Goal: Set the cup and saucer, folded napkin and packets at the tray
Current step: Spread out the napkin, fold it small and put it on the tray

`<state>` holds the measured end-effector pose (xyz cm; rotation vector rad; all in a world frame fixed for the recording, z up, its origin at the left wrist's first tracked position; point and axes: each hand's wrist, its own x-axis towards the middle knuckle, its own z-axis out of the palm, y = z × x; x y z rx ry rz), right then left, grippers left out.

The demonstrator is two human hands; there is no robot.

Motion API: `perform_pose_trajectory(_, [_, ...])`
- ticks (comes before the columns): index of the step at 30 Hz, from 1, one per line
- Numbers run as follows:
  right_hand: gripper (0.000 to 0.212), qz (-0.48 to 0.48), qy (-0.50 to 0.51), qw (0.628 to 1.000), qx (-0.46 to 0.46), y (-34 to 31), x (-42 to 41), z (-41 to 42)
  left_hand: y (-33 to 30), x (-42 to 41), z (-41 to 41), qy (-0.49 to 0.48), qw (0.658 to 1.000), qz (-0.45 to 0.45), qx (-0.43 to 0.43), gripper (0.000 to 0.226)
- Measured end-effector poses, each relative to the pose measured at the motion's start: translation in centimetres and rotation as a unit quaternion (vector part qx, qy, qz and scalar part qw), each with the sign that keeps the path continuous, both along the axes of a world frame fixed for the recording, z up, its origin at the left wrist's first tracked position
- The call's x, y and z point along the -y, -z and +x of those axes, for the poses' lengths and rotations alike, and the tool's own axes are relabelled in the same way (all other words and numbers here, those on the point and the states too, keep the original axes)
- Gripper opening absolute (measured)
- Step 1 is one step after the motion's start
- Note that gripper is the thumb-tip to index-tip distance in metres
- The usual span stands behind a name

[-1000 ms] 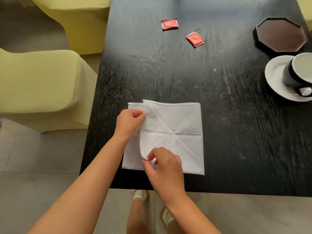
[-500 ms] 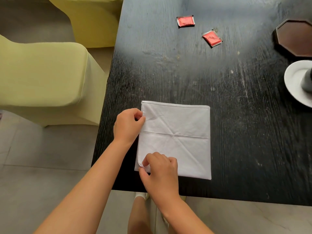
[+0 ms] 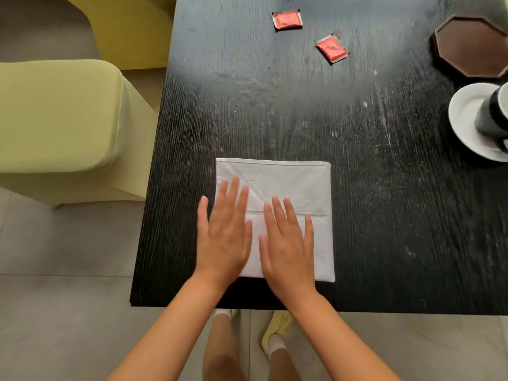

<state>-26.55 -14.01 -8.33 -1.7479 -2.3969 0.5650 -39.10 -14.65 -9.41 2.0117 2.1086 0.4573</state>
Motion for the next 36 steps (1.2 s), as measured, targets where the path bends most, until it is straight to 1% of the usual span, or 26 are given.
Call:
perform_pose_trajectory(2, [0.056, -0.044, -0.039, 0.997, 0.044, 1.1, -0.7, 0.7, 0.9, 1.4, 1.3, 0.054, 0.998, -0.037, -0.021, 0.054])
perform_pose_trajectory(5, [0.058, -0.028, -0.077, 0.992, 0.097, 2.2, -1.0, 1.9, 1.9, 2.2, 1.3, 0.083, 0.99, -0.091, -0.064, 0.054])
perform_pose_trajectory(9, [0.065, -0.001, -0.083, 0.987, 0.141, 2.3, -1.7, 5.4, 2.4, 2.3, 0.5, 0.121, 0.981, -0.122, -0.09, 0.067])
perform_pose_trajectory(12, [0.068, -0.008, -0.055, 0.981, 0.183, 2.1, -2.8, 9.2, 2.2, 2.6, 0.1, 0.123, 0.98, -0.125, -0.094, 0.072])
perform_pose_trajectory(15, [0.067, -0.015, -0.057, 0.977, 0.207, 1.5, -3.6, 11.3, 1.8, 3.1, -0.5, 0.096, 0.982, -0.126, -0.098, 0.075])
perform_pose_trajectory(18, [0.066, 0.022, -0.065, 0.979, 0.19, 0.8, -4.3, 10.5, 1.1, 2.0, -0.5, 0.049, 0.991, -0.1, -0.071, 0.073])
perform_pose_trajectory(21, [0.063, 0.041, -0.082, 0.983, 0.157, 0.8, -5.5, 7.6, 0.7, -1.6, 1.0, 0.072, 0.994, -0.063, -0.056, 0.064])
perform_pose_trajectory(23, [0.061, 0.019, -0.093, 0.984, 0.152, 1.4, -6.7, 6.0, 1.0, -4.0, 2.3, 0.096, 0.991, -0.072, -0.058, 0.06])
perform_pose_trajectory(25, [0.062, -0.009, -0.091, 0.985, 0.148, 2.4, -8.0, 5.3, 1.7, -5.7, 2.9, 0.108, 0.987, -0.098, -0.065, 0.061])
perform_pose_trajectory(29, [0.065, 0.009, -0.094, 0.987, 0.13, 3.3, -9.9, 6.2, 2.9, -6.8, 1.4, 0.12, 0.985, -0.099, -0.073, 0.068])
perform_pose_trajectory(32, [0.065, 0.032, -0.071, 0.989, 0.127, 3.5, -10.9, 7.8, 3.2, -6.2, -1.4, 0.084, 0.989, -0.092, -0.082, 0.072])
perform_pose_trajectory(36, [0.067, 0.032, -0.028, 0.989, 0.142, 3.5, -11.4, 9.2, 2.7, -5.5, -3.0, 0.025, 0.99, -0.111, -0.088, 0.074])
